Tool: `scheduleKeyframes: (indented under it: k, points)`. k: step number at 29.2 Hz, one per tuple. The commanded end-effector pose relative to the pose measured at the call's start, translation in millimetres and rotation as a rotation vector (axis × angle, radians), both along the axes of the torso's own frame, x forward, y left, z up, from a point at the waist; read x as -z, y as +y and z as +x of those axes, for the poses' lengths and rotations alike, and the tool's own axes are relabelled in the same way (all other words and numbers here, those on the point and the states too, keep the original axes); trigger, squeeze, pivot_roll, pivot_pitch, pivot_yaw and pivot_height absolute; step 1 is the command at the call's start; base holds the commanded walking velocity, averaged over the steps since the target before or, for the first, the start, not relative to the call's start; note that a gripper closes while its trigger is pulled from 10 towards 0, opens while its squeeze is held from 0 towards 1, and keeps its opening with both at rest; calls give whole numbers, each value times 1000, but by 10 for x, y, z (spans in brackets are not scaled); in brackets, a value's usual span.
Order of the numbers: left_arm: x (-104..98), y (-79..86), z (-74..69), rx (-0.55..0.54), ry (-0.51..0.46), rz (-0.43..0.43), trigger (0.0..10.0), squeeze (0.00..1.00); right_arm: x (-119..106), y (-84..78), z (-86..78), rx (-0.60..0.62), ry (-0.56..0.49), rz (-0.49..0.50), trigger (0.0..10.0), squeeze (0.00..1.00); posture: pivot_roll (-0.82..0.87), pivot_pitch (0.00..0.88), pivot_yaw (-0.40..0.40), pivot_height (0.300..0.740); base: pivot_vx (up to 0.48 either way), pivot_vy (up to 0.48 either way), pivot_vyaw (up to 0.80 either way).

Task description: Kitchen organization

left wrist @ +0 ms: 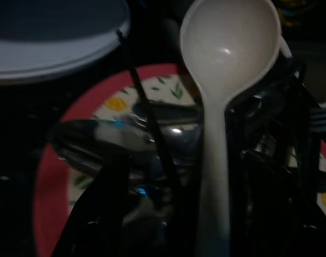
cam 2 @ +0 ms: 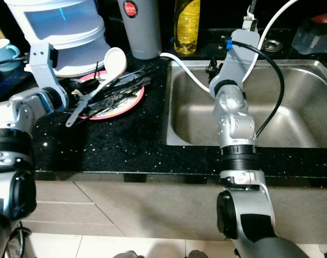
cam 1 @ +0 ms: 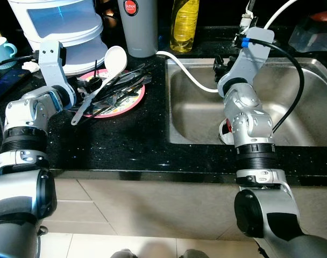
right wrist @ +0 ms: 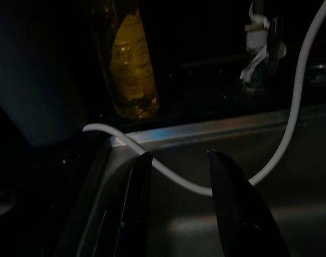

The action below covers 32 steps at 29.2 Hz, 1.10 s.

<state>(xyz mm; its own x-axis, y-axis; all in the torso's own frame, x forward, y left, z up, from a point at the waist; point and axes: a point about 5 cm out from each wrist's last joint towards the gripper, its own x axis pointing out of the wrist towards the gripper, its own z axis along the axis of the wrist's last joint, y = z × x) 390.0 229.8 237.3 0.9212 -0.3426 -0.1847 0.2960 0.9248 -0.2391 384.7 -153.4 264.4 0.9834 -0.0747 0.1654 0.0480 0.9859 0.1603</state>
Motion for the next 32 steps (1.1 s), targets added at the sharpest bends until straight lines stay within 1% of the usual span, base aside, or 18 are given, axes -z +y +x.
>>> scheduleKeyframes:
  k: [1,3,4,5,7,8,9,10,13,16,18,23,27,28,29,30,31,32]
  points:
    - [-42,54,6,2,6,20,10000,0,42,12,-22,0,15,5,10000,0,98,76,66,740,0,0,0]
    - [-44,46,10,7,6,21,10000,0,44,11,-24,0,15,5,10000,0,98,76,66,740,0,0,0]
    - [-45,15,19,21,5,24,8118,0,46,3,-24,4,15,6,10000,0,96,76,71,740,0,0,0]
    - [-44,-22,26,38,6,25,6588,0,48,-6,-23,8,16,7,10000,0,93,74,75,740,0,0,0]
    - [-42,-46,31,49,6,25,6588,0,48,-12,-22,10,16,7,10000,0,93,74,75,740,0,0,0]
    - [-33,-67,35,57,9,28,4902,0,51,-19,-23,13,16,8,10000,0,90,69,79,740,0,0,0]
    - [-12,-76,36,60,16,30,1373,0,51,-25,-25,15,15,9,10000,0,88,64,81,740,0,0,0]
    - [20,-75,34,58,27,30,0,0,52,-32,-24,17,16,9,10000,0,89,59,83,740,0,0,0]
    - [108,-59,21,54,55,22,0,0,56,-43,-17,18,17,10,10000,0,92,52,78,740,0,0,0]
    - [134,-55,15,54,62,18,0,0,55,-43,-13,18,18,10,10000,0,90,47,72,740,0,0,0]
    - [229,-28,-15,45,81,1,0,0,32,-17,7,8,13,6,10000,0,93,38,63,740,0,0,0]
    - [289,-8,-44,38,91,-15,0,0,13,1,19,2,8,5,10000,0,93,31,61,740,0,0,0]
    - [269,6,-68,36,71,-23,0,0,14,13,16,0,3,8,10000,0,93,15,66,740,0,0,0]
    - [213,12,-68,29,49,-26,4118,0,15,19,15,0,2,11,10000,0,86,21,83,740,0,0,0]
    - [213,12,-68,29,49,-26,4118,0,15,19,15,0,2,11,10000,0,86,21,83,740,0,0,0]
    - [136,2,-60,22,8,-22,10000,0,21,17,12,2,0,14,10000,0,89,0,79,740,0,0,0]
    - [136,2,-60,22,8,-22,10000,0,21,17,12,2,0,14,10000,0,89,0,79,740,0,0,0]
    - [3,-26,-53,23,-50,-14,10000,0,33,19,10,3,-1,21,10000,0,103,0,65,740,0,0,0]
